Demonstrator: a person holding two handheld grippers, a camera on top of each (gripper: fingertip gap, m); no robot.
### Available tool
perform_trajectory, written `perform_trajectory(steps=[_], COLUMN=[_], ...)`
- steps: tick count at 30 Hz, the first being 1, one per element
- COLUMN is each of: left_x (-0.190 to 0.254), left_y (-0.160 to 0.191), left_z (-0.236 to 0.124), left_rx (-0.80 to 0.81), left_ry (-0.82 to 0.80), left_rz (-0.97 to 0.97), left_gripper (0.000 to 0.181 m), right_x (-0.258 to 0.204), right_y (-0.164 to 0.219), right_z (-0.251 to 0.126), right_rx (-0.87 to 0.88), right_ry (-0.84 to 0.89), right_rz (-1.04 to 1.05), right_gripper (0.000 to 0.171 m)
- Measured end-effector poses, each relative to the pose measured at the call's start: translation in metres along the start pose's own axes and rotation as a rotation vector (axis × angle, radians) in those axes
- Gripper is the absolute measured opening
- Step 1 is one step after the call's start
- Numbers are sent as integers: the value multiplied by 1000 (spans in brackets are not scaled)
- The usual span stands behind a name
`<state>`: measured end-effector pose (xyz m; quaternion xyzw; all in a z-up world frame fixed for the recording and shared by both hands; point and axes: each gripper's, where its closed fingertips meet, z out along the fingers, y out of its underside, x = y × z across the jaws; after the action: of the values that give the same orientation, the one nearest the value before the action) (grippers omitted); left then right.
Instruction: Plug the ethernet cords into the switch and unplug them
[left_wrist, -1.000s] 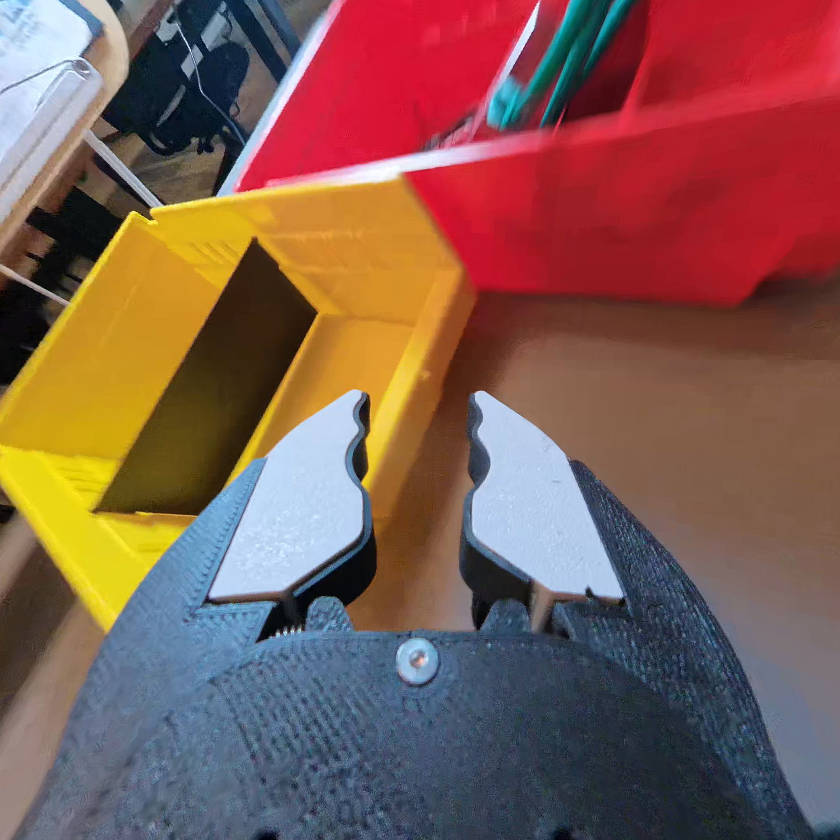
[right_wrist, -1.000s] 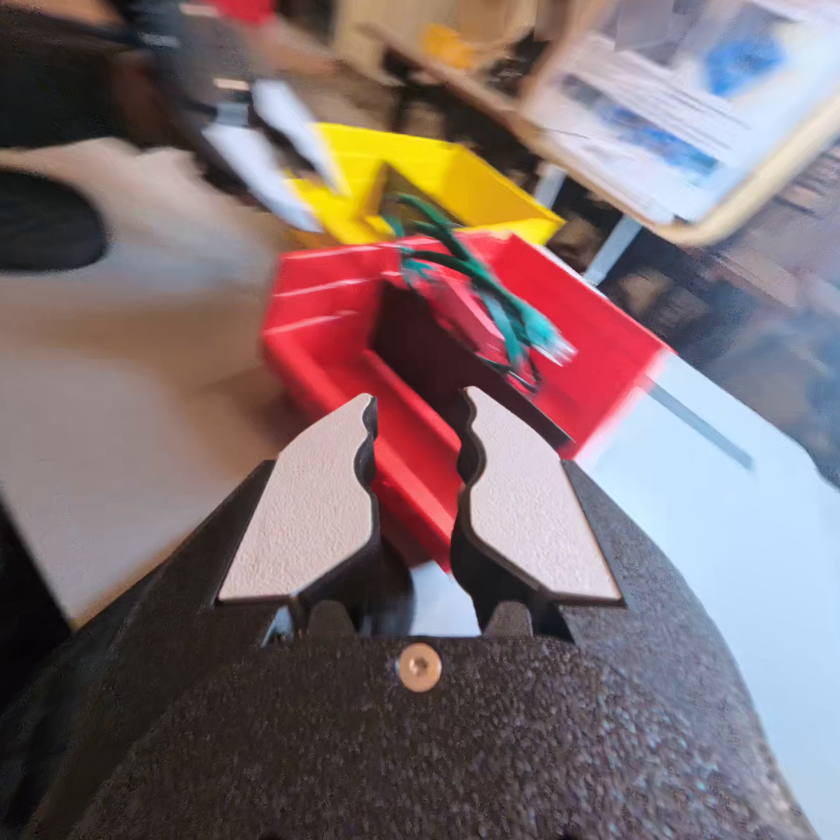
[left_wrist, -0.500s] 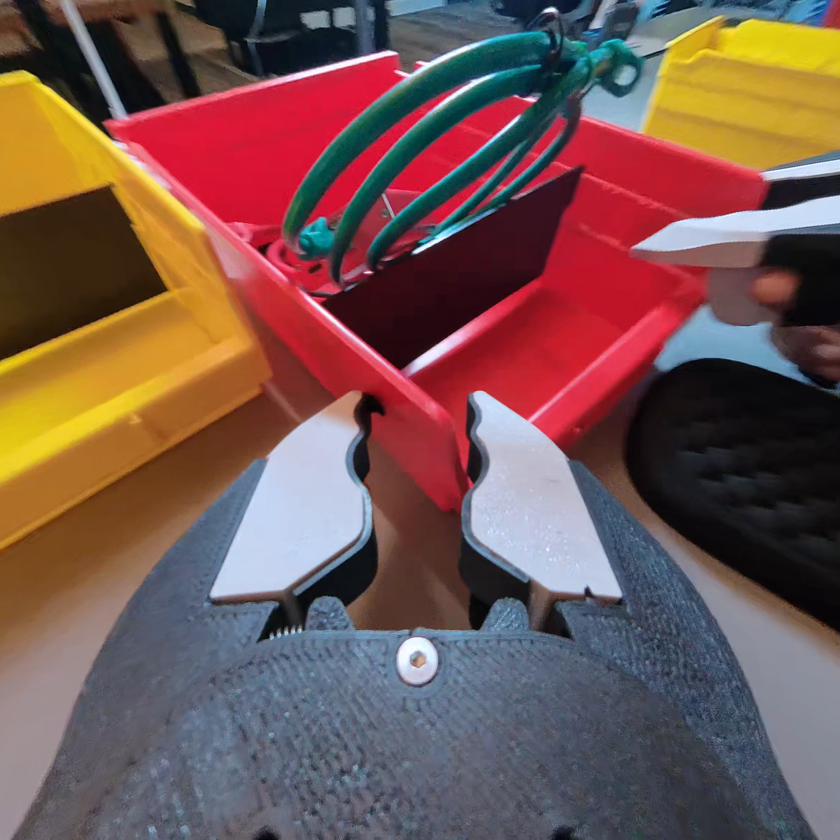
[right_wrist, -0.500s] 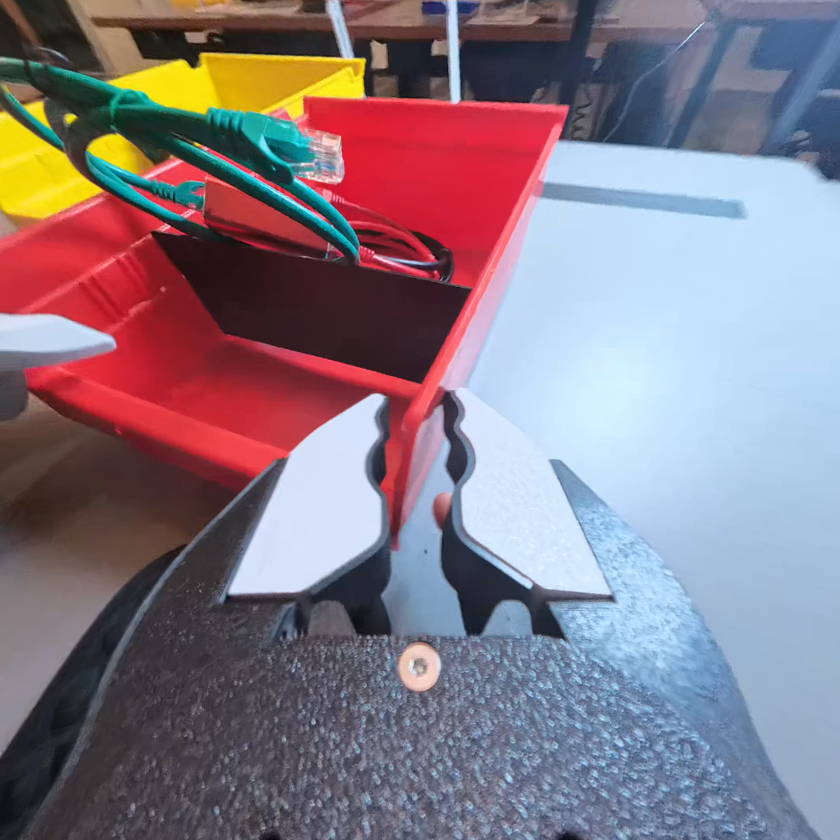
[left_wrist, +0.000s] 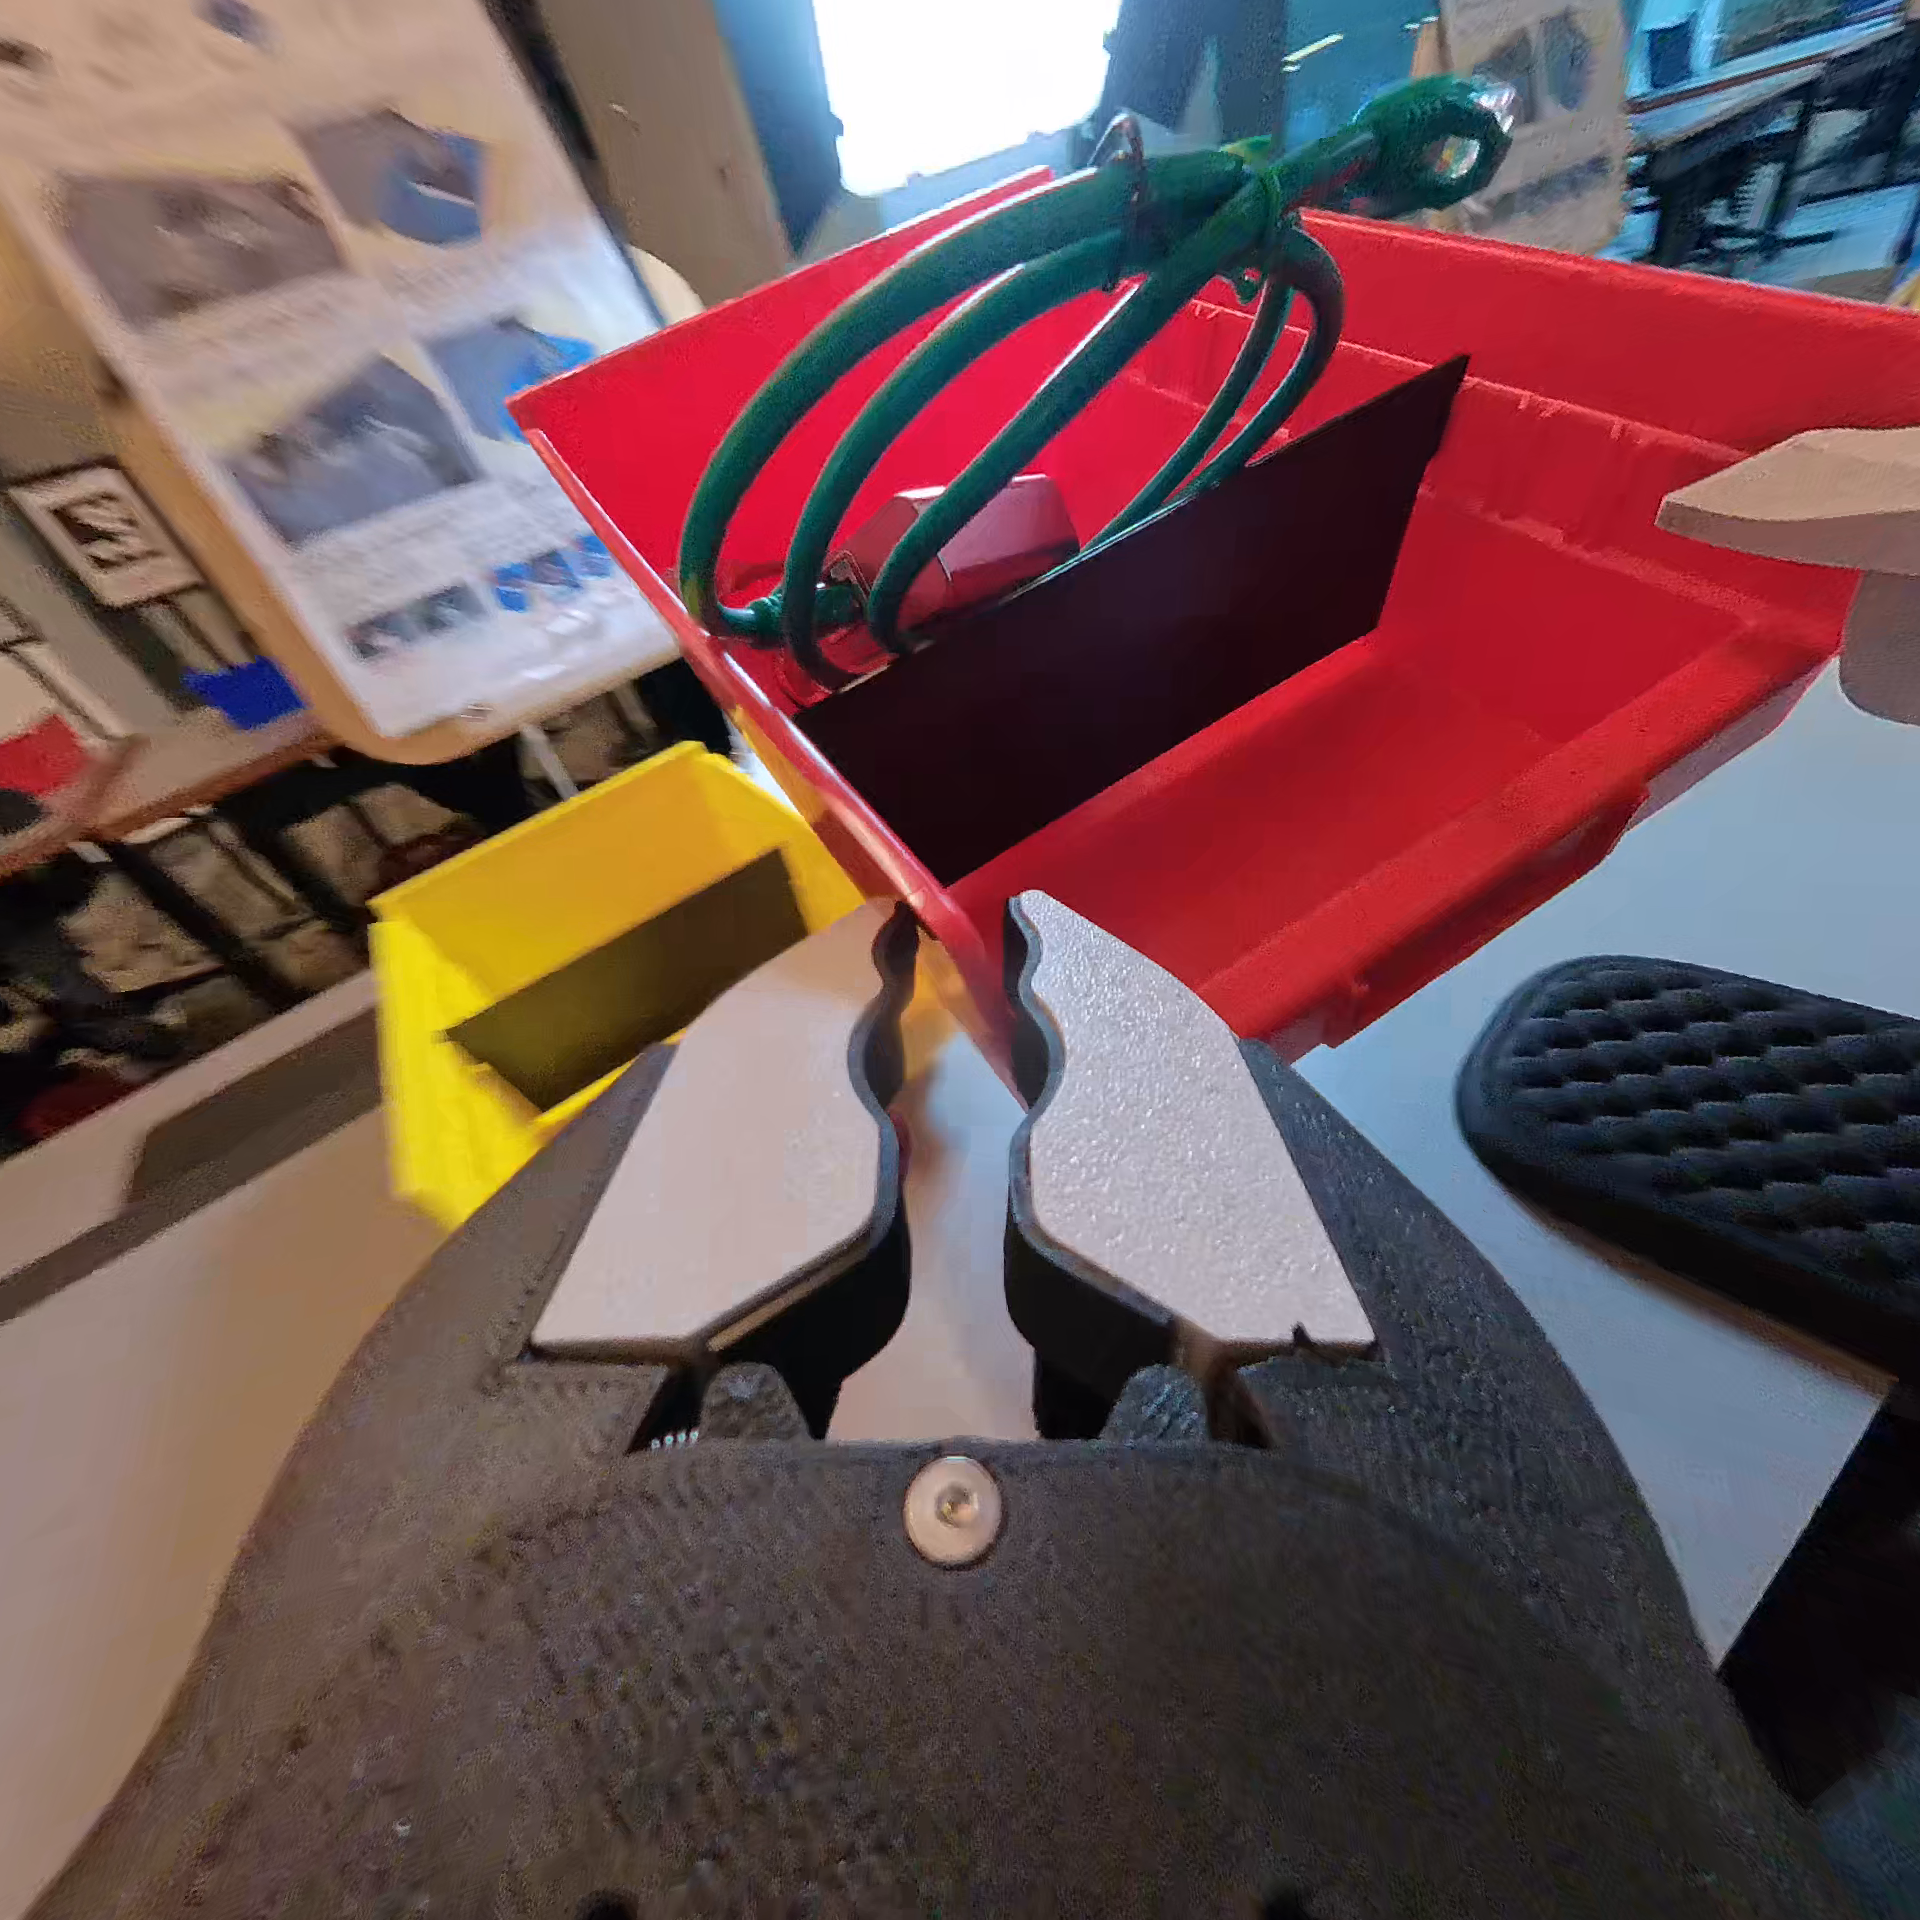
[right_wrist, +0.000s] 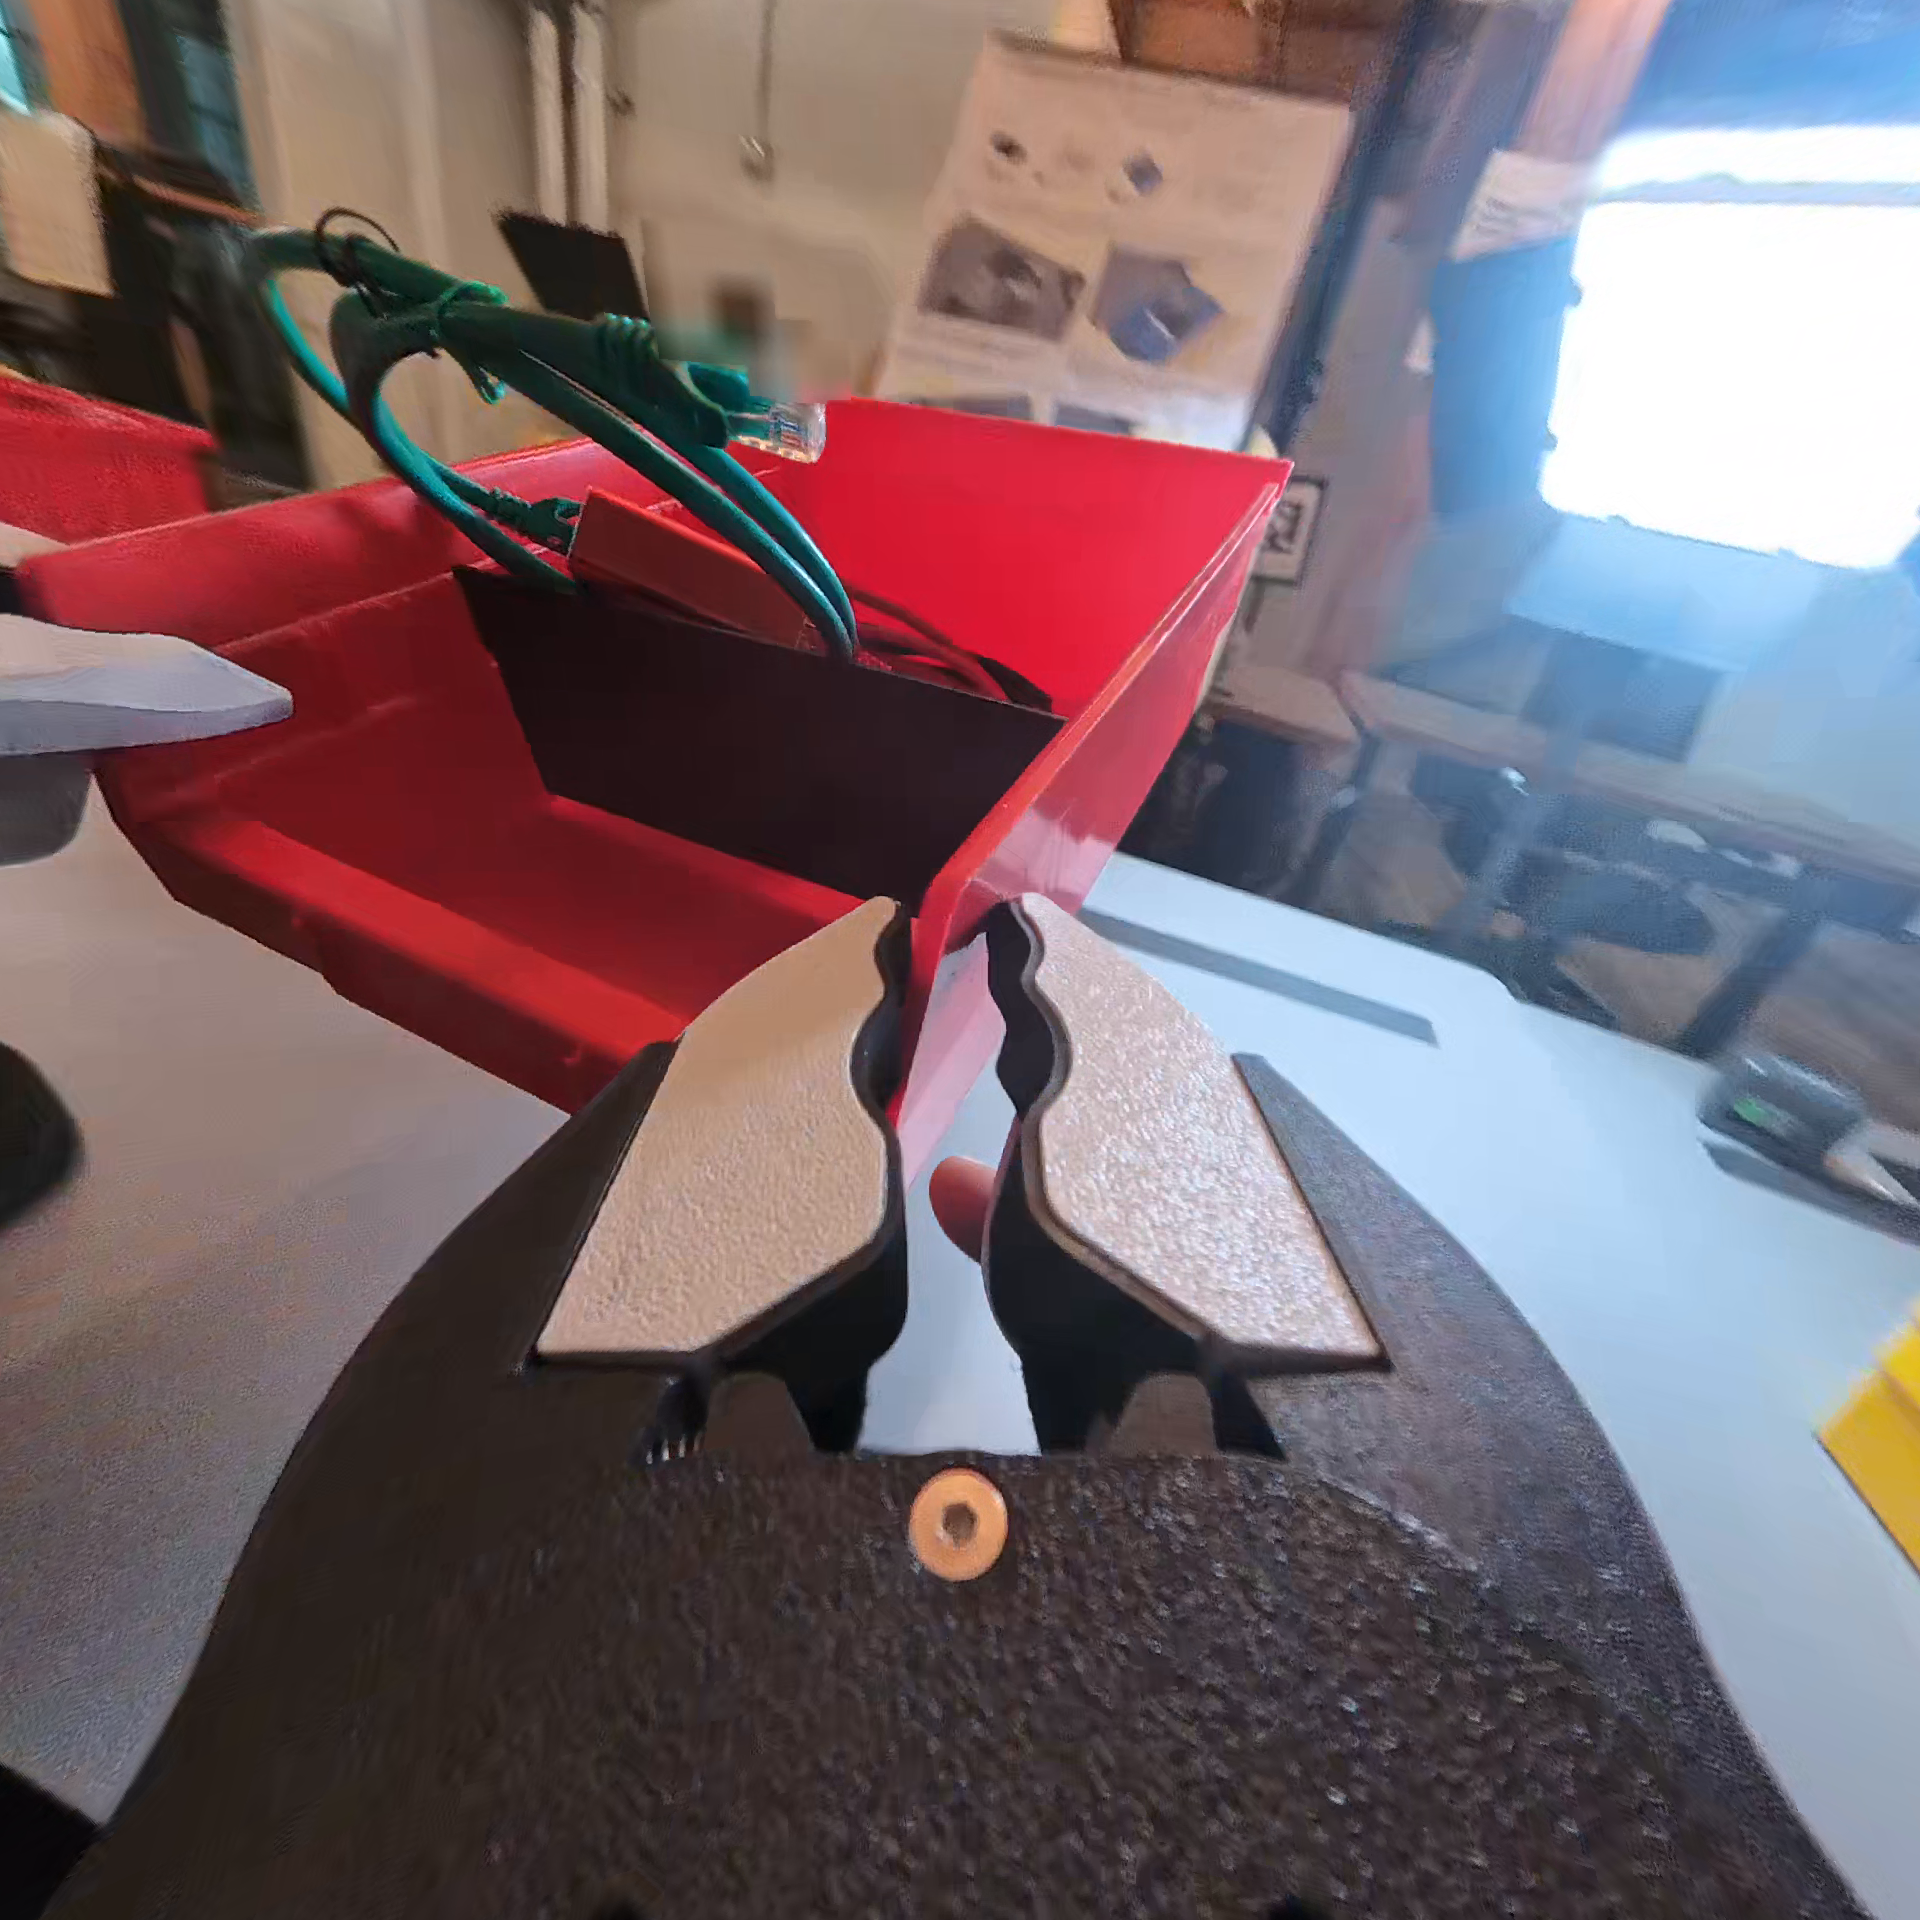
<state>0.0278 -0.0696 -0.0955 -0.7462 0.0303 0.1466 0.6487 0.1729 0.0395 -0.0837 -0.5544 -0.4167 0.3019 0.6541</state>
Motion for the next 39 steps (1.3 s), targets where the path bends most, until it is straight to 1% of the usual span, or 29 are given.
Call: perform_trajectory(steps=[2,4,7,9,11,14,16,18,21,23,26,28,29,31,32,34,36,37,39], left_x=[-32,-67,-116,-147,-177,-211,-224,-234,-235,-231,-226,-223,-223,-236,-243,-246,-226,-210,-175], left_y=[-8,-9,3,17,34,75,103,134,178,200,216,211,207,192,182,158,142,140,150], left_z=[-35,-71,-122,-152,-175,-194,-193,-182,-154,-136,-109,-100,-99,-110,-117,-128,-124,-117,-101], left_rx=[-6,-27,-81,-133,-178,-259,-280,-309,-347,-373,-377,-383,-387,-385,-383,-383,-424,-467,-585], left_ry=[-78,-162,-271,-341,-397,-443,-412,-383,-312,-295,-274,-225,-203,-236,-251,-253,-150,-68,113], left_rz=[19,41,59,71,69,39,-11,-74,-110,-79,-106,-79,-79,-49,-20,70,170,201,234], left_gripper=[16,16,16,16,16,15,15,14,13,13,15,22,33,38,42,41,42,42,45], right_x=[-35,-75,-139,-183,-226,-279,-302,-314,-311,-299,-283,-277,-272,-250,-235,-201,-178,-170,-159], right_y=[-24,-41,-56,-57,-50,-22,5,35,76,83,95,95,93,83,77,69,69,75,98], right_z=[15,34,66,88,109,137,151,160,167,171,173,163,156,148,146,150,159,167,186], right_rx=[49,81,102,99,79,27,-34,-97,-174,-199,-284,-313,-330,-353,-360,-391,-432,-462,-552], right_ry=[-78,-166,-300,-388,-462,-542,-582,-600,-570,-529,-526,-603,-641,-668,-665,-635,-651,-681,-753], right_rz=[10,25,49,56,42,22,28,38,18,23,2,20,24,6,-13,-119,-292,-392,-595], right_gripper=[13,14,14,15,16,16,17,18,19,20,24,25,32,51,56,59,61,62,64])
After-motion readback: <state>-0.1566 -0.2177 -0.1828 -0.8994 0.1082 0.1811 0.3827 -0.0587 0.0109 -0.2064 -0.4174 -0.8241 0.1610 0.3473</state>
